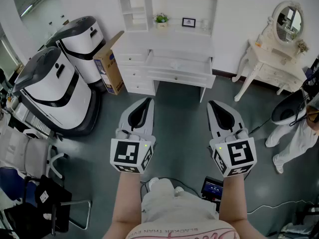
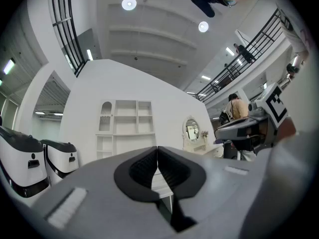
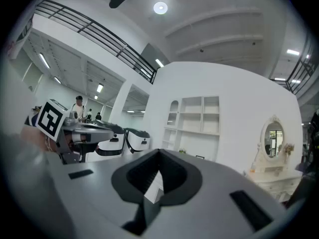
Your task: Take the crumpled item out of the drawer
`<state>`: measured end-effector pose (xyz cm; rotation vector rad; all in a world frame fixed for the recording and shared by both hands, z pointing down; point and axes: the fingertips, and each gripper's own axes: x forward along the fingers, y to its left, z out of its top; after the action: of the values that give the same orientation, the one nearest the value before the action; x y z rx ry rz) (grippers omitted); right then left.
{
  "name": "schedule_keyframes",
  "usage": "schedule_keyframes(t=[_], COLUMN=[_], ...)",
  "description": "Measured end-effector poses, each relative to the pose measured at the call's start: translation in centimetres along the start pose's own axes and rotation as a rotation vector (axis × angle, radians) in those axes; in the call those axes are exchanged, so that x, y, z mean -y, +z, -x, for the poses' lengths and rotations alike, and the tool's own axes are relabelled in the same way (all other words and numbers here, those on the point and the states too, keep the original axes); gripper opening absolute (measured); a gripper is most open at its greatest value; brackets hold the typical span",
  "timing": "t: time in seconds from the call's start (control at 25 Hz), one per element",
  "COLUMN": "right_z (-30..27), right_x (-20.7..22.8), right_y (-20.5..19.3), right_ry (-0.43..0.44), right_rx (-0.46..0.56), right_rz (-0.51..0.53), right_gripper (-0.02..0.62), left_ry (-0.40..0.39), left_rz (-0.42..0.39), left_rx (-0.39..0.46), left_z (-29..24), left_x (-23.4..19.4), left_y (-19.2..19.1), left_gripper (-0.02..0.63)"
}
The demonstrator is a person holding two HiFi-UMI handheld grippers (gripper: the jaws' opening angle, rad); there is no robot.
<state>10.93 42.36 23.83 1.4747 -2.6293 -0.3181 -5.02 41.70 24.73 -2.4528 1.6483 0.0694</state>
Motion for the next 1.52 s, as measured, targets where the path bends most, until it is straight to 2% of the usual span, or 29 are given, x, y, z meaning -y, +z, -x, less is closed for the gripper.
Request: schedule_keyframes(t=[0.24, 0.52, 0.8, 1.08, 1.28, 1.52], right_z=[-1.6, -5.7, -14.2, -23.3, -28.9, -32.9], right_x=[0.9, 2.7, 4.3, 7.3, 9.7, 11.0], right_y=[-1.2, -3.3, -3.9, -4.5, -5.2, -6.7], right_ry=[0.011, 0.004, 0.020, -0.003, -0.044, -0.055], right_rx=[-0.027, -0.054, -0.060, -0.075, -0.089, -0.127], right_rz=[0.005, -0.021, -0.010, -0.012, -0.039, -0.011], right_gripper=[0.007, 0.008, 0.008, 0.008, 0.008, 0.008], left_ry=[0.002, 0.006, -0.002, -0.018, -0.052, -0.061], left_rz=[0.003, 0.027, 0.016, 0.035, 0.032, 0.051], left_rx=[-0.021, -0.022, -0.036, -0.026, -0.030, -0.030], left_z=[-1.5, -5.7, -11.8, -20.1, -25.2, -29.0], left_x=[-1.0, -3.8, -9.1, -15.2, -18.0, -20.5], left_y=[-1.0, -2.9, -5.0, -6.4, -7.6, -8.9], left_gripper=[0.009, 0.009, 0.009, 0.009, 0.009, 0.009])
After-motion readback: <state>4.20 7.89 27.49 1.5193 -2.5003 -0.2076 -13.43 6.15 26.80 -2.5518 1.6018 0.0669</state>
